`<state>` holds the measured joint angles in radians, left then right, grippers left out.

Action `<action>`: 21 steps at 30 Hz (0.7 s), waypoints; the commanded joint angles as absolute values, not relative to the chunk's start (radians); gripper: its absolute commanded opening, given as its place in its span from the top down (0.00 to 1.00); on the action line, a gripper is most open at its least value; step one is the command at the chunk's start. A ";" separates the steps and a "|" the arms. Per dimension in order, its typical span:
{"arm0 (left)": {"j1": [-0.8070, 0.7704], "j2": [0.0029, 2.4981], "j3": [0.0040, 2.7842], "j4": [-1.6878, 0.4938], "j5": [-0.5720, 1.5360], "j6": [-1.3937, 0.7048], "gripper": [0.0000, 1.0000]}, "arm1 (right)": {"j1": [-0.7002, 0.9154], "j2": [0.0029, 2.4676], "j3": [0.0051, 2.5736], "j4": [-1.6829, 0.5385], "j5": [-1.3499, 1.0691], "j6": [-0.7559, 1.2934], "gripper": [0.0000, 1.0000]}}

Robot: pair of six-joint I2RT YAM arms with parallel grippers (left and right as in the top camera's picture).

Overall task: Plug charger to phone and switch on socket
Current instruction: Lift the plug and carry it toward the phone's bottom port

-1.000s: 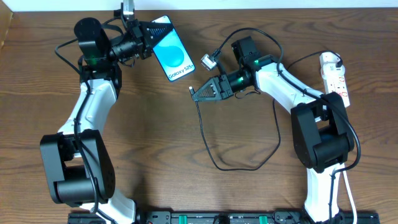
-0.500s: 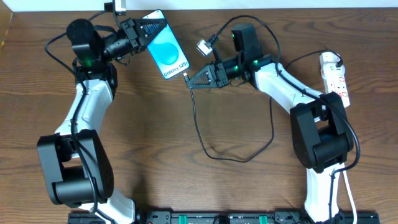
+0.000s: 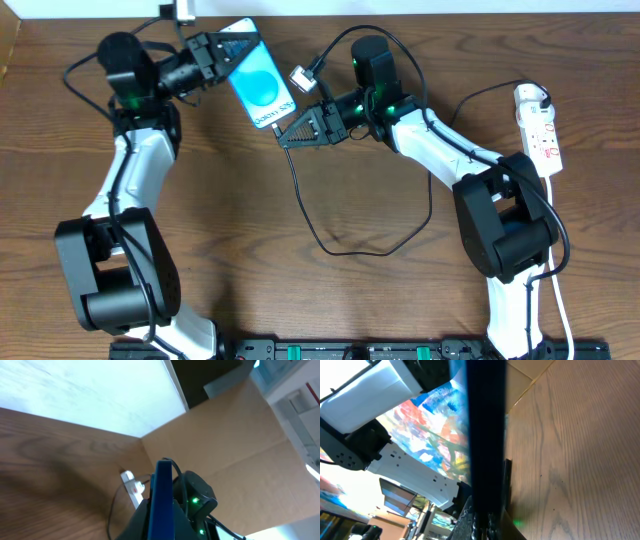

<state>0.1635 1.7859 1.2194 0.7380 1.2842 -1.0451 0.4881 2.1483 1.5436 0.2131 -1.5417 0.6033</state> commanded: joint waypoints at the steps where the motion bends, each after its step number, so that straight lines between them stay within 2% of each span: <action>1: 0.218 1.764 1.232 0.750 1.294 -1.050 0.93 | 0.479 2.160 1.555 0.217 -1.562 0.629 0.99; 21: 0.215 1.764 1.232 0.749 1.340 -1.051 0.93 | 0.484 2.160 1.555 0.258 -1.562 0.632 0.99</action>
